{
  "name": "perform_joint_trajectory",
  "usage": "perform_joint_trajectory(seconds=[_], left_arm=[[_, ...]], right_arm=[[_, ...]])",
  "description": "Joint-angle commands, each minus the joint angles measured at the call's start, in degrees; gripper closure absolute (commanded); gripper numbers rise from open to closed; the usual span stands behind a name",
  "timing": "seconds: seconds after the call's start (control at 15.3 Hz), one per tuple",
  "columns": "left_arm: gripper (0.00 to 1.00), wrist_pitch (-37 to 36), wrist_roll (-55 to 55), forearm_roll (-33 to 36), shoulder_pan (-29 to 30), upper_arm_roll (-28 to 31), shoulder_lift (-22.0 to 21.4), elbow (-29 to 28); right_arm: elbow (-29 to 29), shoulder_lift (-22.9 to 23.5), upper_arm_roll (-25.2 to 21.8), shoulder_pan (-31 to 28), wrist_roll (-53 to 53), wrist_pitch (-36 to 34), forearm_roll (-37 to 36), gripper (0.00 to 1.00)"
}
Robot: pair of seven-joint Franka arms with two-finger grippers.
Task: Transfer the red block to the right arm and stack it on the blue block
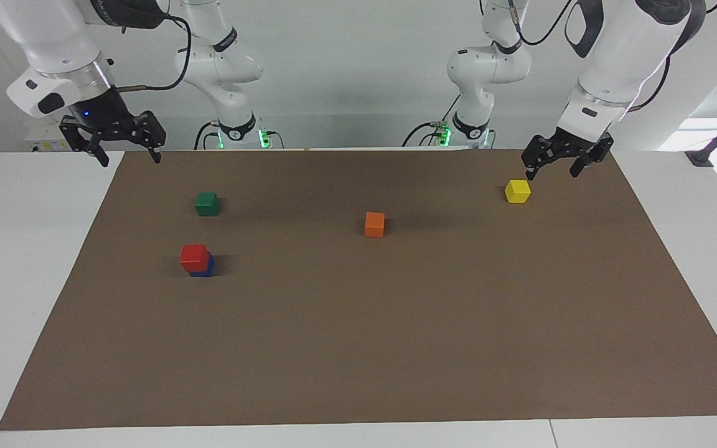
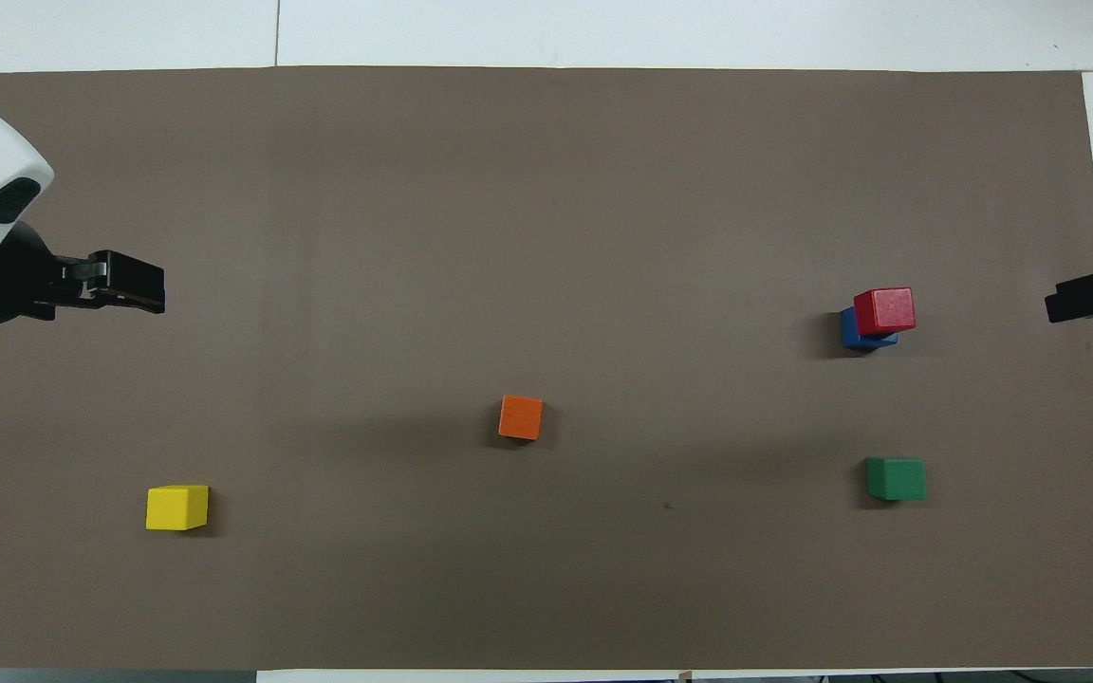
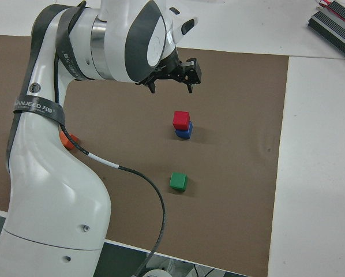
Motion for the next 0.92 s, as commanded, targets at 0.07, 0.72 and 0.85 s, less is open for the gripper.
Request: perform_joint_trajectory(seconds=[0.07, 0.72, 0.85], left_arm=[[0.00, -0.1, 0.5, -0.9, 0.5, 0.3, -1.6, -1.6], [0.00, -0.1, 0.5, -0.9, 0.4, 0.3, -1.6, -1.6], [0.00, -0.1, 0.5, -0.9, 0.4, 0.3, -1.6, -1.6]], right_arm=[[-1.8, -1.6, 0.7, -0.8, 0.6, 1.2, -0.8, 0.00], [-1.7, -1.6, 0.7, -0.8, 3.3, 0.5, 0.8, 0.00], [-1.8, -1.6, 0.6, -0.9, 3.3, 0.5, 1.7, 0.00]])
